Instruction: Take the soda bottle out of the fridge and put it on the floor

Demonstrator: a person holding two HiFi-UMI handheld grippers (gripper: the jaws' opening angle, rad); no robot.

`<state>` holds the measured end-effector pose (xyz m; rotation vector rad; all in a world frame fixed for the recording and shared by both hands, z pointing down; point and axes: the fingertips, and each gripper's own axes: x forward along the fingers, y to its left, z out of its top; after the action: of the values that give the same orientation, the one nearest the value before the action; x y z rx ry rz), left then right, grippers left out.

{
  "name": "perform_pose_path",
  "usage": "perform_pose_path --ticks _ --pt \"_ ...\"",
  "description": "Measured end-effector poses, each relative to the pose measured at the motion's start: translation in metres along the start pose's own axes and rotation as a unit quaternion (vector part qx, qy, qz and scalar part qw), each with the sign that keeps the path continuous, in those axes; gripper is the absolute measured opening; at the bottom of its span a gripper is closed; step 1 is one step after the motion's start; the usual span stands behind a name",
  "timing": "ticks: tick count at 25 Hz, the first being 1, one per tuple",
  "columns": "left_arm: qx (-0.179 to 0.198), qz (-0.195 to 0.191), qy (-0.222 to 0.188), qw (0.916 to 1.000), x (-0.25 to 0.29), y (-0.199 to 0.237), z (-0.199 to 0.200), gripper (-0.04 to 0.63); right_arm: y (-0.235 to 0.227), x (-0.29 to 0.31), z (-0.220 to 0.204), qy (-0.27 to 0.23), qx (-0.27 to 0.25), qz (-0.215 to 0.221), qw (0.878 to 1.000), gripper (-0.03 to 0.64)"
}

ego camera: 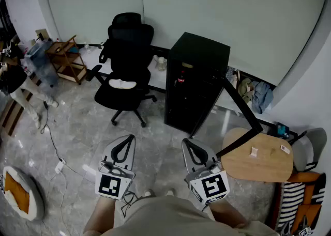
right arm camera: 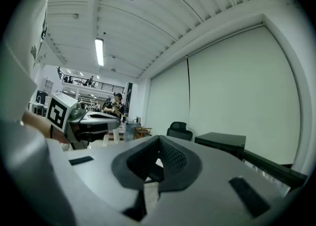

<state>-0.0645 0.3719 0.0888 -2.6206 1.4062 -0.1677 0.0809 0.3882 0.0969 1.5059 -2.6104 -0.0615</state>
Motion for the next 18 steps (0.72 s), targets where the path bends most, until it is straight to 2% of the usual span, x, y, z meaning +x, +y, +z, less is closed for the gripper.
perform_pose_path --ticks 5,18 --pt "0.0 0.012 0.017 0.9998 0.006 -0.01 -0.009 0.005 -0.013 -0.002 -0.013 0.005 0.004 0.011 1.0 -0.003" --pt "0.002 0.05 0.026 0.9984 0.012 -0.032 -0.013 0.006 -0.025 -0.008 -0.024 -0.01 0.006 0.058 0.998 -0.003"
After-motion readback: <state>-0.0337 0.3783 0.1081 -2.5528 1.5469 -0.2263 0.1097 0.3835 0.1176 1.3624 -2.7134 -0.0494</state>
